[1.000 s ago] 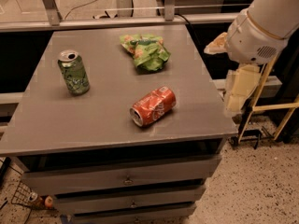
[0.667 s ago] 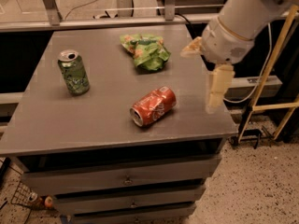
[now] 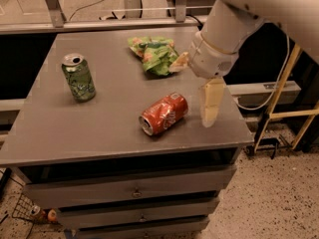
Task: Move coke can near green can
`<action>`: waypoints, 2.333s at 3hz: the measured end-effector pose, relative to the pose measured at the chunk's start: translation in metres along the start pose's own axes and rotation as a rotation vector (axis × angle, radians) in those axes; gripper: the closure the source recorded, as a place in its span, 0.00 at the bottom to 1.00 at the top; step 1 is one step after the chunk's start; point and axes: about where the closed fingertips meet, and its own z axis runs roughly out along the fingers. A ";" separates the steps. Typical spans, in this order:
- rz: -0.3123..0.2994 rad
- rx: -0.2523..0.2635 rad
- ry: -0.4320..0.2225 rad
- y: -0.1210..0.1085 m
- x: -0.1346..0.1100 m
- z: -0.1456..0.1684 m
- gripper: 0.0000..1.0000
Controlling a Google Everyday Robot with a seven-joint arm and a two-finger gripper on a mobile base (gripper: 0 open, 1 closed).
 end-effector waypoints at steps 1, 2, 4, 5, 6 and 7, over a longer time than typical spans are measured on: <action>-0.067 -0.051 0.029 0.002 -0.013 0.027 0.03; -0.093 -0.077 0.038 0.004 -0.019 0.039 0.25; -0.101 -0.093 0.036 -0.004 -0.024 0.049 0.72; -0.068 -0.070 0.028 -0.020 -0.022 0.037 0.95; 0.013 0.006 -0.022 -0.052 -0.019 0.008 1.00; 0.012 0.004 -0.021 -0.051 -0.019 0.009 1.00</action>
Offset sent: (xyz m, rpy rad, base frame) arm -0.0136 0.0340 -0.0458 -0.0986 0.0453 0.1383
